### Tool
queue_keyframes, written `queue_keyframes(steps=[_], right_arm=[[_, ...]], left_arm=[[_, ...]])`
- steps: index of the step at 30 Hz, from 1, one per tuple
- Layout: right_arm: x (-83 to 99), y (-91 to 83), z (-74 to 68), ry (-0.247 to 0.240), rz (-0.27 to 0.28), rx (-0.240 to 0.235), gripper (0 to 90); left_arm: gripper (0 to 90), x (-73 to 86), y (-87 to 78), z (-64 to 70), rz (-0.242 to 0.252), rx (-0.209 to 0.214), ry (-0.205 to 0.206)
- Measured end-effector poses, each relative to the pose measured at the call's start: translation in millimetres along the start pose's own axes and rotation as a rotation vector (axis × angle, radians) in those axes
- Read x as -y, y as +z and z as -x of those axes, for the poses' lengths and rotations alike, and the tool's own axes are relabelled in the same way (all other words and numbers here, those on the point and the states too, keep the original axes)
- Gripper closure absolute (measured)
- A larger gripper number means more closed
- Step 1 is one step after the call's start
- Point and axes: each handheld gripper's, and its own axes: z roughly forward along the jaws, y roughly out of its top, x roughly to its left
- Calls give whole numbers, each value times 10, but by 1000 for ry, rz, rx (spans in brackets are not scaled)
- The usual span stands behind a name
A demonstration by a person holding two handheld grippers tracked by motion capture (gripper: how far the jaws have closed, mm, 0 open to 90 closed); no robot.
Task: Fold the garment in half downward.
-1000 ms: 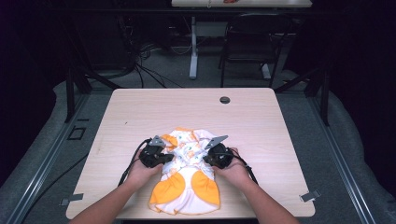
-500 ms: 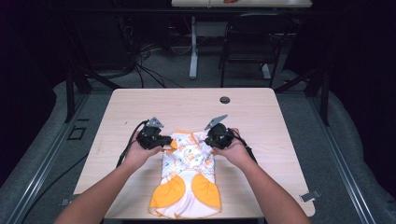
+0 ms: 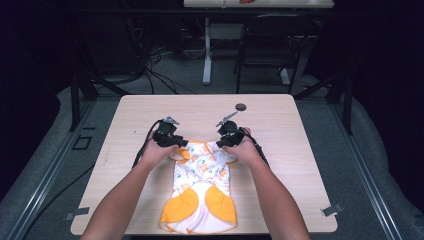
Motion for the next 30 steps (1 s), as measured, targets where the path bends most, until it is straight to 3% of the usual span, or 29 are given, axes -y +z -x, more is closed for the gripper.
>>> queue_keyframes(steps=[5, 15, 17, 19, 20, 23, 27, 30], right_arm=[[36, 50, 24, 52, 6, -11, 664], [67, 116, 7, 49, -30, -2, 653], [75, 125, 8, 35, -40, 10, 655], [88, 139, -2, 67, -19, 5, 661], [84, 129, 10, 57, -36, -1, 665], [91, 141, -4, 70, -18, -4, 692], [84, 137, -10, 54, -28, -15, 733], [100, 138, 15, 79, -20, -49, 777]], left_arm=[[625, 20, 62, -9, -14, -8, -2], [611, 62, 146, 14, -39, -18, 5], [606, 73, 148, 21, -29, -23, 9], [606, 89, 147, 20, -19, -23, 8], [607, 98, 144, 16, -12, -20, 8], [637, 118, 139, 15, -3, -12, 9], [689, 116, 140, 37, -7, -27, 13], [741, 121, 136, 34, -8, -17, 12]])
